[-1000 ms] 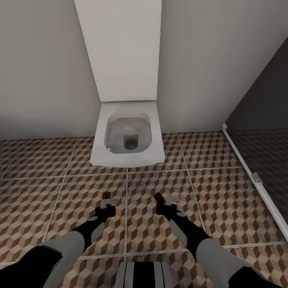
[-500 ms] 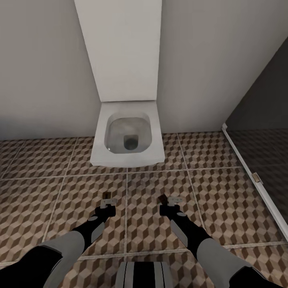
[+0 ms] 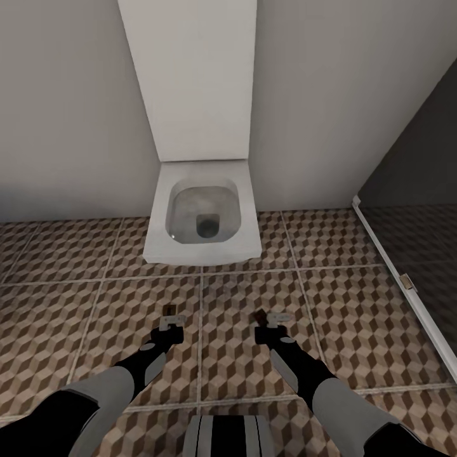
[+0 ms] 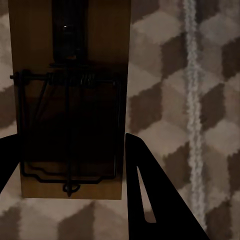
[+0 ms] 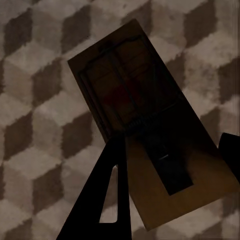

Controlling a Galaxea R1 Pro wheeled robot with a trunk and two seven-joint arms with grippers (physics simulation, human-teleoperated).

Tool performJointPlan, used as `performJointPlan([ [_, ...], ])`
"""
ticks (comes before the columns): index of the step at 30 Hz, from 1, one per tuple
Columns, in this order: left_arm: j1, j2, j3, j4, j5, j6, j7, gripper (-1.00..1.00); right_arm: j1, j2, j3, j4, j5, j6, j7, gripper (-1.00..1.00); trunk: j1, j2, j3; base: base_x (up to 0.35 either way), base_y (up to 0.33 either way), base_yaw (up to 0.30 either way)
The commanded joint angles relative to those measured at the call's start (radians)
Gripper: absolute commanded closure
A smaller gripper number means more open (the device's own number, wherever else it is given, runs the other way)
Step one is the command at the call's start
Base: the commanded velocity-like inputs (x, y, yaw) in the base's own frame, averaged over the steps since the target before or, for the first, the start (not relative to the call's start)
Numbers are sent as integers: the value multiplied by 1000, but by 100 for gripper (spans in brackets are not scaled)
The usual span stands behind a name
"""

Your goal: Take the four mousetraps from the cabinet in the bathroom and place them on the bathroom floor. Make sure all four end up on the same floor surface, and ensure that at least two of them are either under or directly next to the same bathroom sink.

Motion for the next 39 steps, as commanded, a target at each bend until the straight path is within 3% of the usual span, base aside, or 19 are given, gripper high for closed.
performJointPlan([
  [1,-1,0,-9,1,4,-3,5,100,-1,-1,9,-2,-7,5,-18,100,0,0,-1,0,0,0],
  [24,-1,0,-9,1,4,-3,5,100,0,-14,9,-3,-9,54,-51,100,0,0,-1,0,3,0],
  [39,-1,0,-10,1,4,-3,5,100,0,-12,8,-2,-10,54,-49,100,0,0,-1,0,138,0],
])
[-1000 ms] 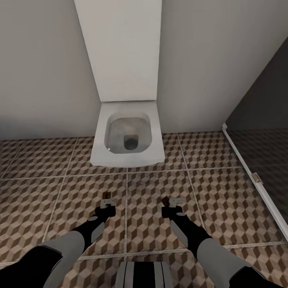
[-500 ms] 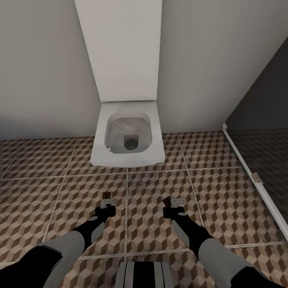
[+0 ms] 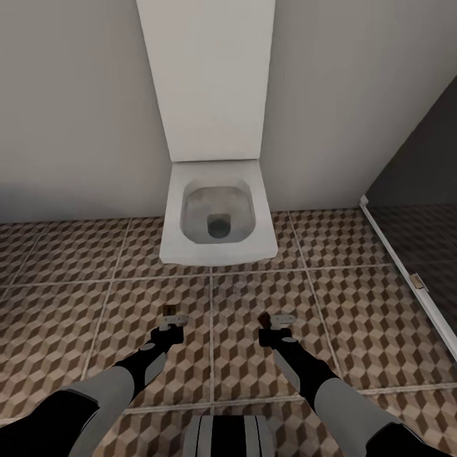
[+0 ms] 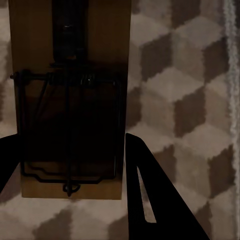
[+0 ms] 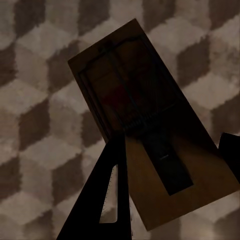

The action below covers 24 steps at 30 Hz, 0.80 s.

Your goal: Take the four mousetraps from the cabinet in the bathroom and place them on the bathroom floor. Make sure all four end up on the same floor surface, and ensure that at least two of them are either under or directly next to the same bathroom sink.

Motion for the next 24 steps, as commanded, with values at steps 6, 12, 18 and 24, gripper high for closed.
performJointPlan([
  [6,-1,0,-9,1,4,-3,5,100,-1,0,9,-2,-9,4,-9,100,0,0,-1,146,4,0],
  [12,-1,0,-9,1,4,-3,5,100,-1,0,9,-2,-9,4,-8,100,0,0,-1,208,0,0],
  [18,-1,0,-9,2,4,-3,5,100,-1,1,9,-2,-9,4,-8,100,0,0,-1,27,0,0],
  [24,-1,-3,-9,2,4,-2,5,100,-1,5,9,-2,-9,4,-6,100,0,0,-1,2,0,0],
])
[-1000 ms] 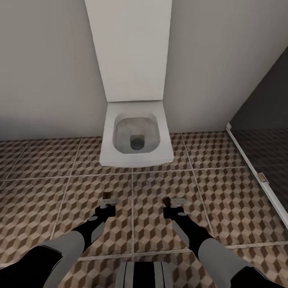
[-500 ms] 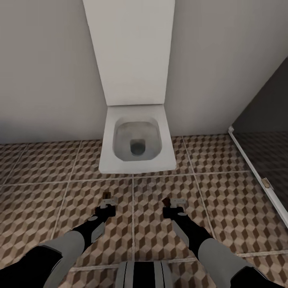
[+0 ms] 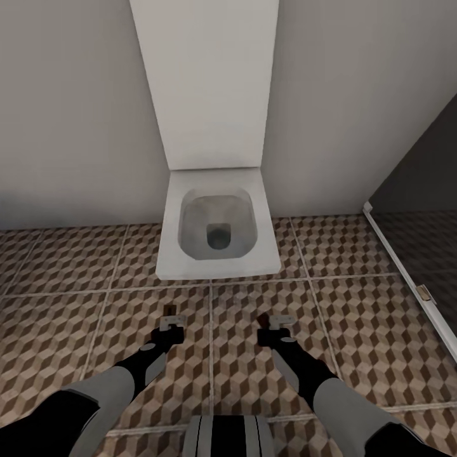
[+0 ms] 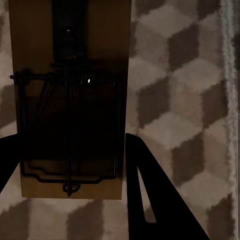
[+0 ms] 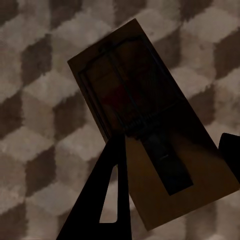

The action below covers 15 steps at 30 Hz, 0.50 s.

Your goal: Take the four mousetraps from the cabinet in the bathroom and place them on the bathroom floor. Make sure all four end up on the same floor surface, and ensure that at least two of them are either under or directly next to the same bathroom sink.

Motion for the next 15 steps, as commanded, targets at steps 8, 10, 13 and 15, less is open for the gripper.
performJointPlan([
  [8,-1,-9,-10,1,4,-1,4,100,0,19,9,-2,-7,5,-8,100,0,0,-1,0,0,0],
  [10,-1,-11,-11,1,4,0,4,100,0,21,9,-2,-7,5,-8,100,0,0,-1,0,0,0],
  [13,-1,-20,-11,2,4,1,2,100,-1,22,9,-2,-7,5,-8,100,0,0,-1,0,0,0],
  [15,-1,-25,-12,2,4,2,-9,100,0,22,9,-2,-7,4,-8,100,0,0,-1,0,0,0],
])
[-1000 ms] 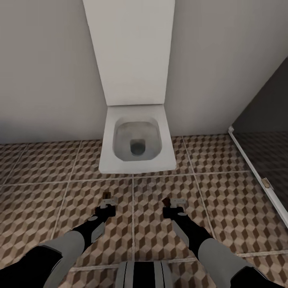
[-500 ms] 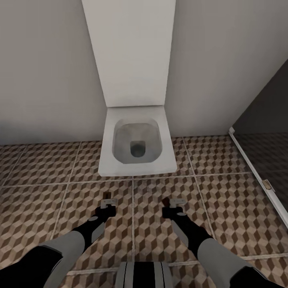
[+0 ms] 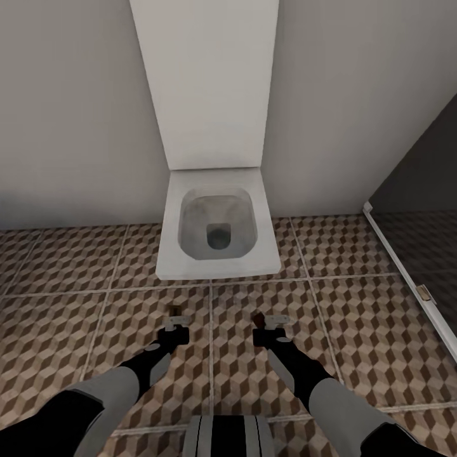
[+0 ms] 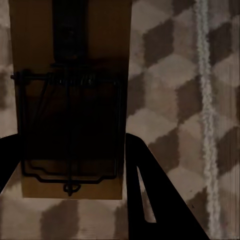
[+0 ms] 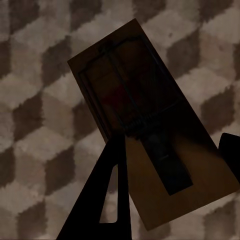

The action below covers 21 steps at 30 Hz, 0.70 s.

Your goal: Take the four mousetraps from the cabinet in the bathroom and place them on the bathroom floor. Make sure all four end up on the same floor surface, and ensure that at least two of them are either under or directly next to the same bathroom sink.

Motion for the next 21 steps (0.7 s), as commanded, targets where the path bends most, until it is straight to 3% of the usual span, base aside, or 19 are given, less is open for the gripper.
performJointPlan([
  [1,-1,-2,-8,2,5,-3,-5,100,-1,-1,9,-2,-7,4,-10,100,0,0,-1,0,0,0],
  [10,-1,-3,-8,6,5,-2,-36,100,0,-1,9,-3,-7,4,-10,100,0,0,-1,5,0,0],
  [21,-1,2,-8,7,5,-2,-37,100,-1,-1,9,-3,-7,2,-10,100,0,0,-1,112,0,0],
])
